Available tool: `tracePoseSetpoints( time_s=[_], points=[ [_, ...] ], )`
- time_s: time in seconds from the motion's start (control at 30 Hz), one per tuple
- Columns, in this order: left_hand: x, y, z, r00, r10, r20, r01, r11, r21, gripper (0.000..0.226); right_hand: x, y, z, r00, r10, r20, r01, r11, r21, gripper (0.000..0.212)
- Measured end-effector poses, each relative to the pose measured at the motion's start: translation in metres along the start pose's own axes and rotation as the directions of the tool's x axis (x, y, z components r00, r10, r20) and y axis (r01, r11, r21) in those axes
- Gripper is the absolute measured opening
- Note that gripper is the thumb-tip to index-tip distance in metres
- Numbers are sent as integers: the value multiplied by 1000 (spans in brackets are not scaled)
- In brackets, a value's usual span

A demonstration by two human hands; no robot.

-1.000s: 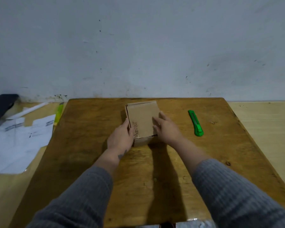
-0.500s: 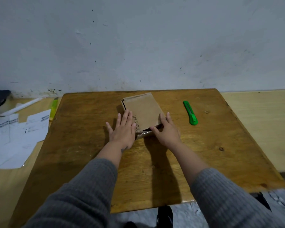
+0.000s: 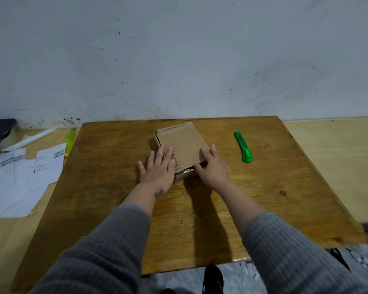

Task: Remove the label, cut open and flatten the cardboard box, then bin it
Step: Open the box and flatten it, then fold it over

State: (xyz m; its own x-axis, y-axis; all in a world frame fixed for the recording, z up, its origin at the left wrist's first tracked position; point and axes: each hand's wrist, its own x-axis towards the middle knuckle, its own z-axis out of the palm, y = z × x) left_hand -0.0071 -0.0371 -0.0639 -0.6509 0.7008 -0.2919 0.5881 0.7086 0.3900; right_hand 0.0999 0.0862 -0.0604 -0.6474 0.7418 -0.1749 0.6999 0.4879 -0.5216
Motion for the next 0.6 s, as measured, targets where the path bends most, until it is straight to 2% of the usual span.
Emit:
tracePoseSetpoints(
  time_s=[0.1, 0.27, 0.33, 0.4, 0.47, 0.53, 0.6],
  points=[
    [0, -5, -2, 1000, -8, -14, 8, 999, 40, 51, -9, -7, -1, 960, -215, -180, 182, 967, -181, 30],
    [2, 4, 8, 990, -139, -31, 141, 987, 77, 55, -13, -14, 1, 890, -408, -202, 317, 875, -366, 26],
    [1, 9, 15, 985, -159, -66, 163, 984, 74, 56, -11, -12, -1, 868, -452, -204, 354, 852, -386, 26],
    [-1, 9, 17, 986, -93, -137, 109, 987, 116, 55, -5, -6, -2, 879, -450, -158, 370, 852, -370, 28],
    [0, 6, 13, 981, 43, -189, -2, 977, 213, 54, 2, 2, -4, 913, -403, -53, 366, 871, -327, 35],
    [6, 2, 8, 969, 183, -168, -122, 940, 320, 55, 10, 8, -6, 935, -350, 58, 353, 905, -239, 40],
    [12, -3, 4, 956, 275, -106, -212, 891, 402, 59, 17, 9, -8, 939, -332, 90, 342, 927, -151, 41]
  ],
)
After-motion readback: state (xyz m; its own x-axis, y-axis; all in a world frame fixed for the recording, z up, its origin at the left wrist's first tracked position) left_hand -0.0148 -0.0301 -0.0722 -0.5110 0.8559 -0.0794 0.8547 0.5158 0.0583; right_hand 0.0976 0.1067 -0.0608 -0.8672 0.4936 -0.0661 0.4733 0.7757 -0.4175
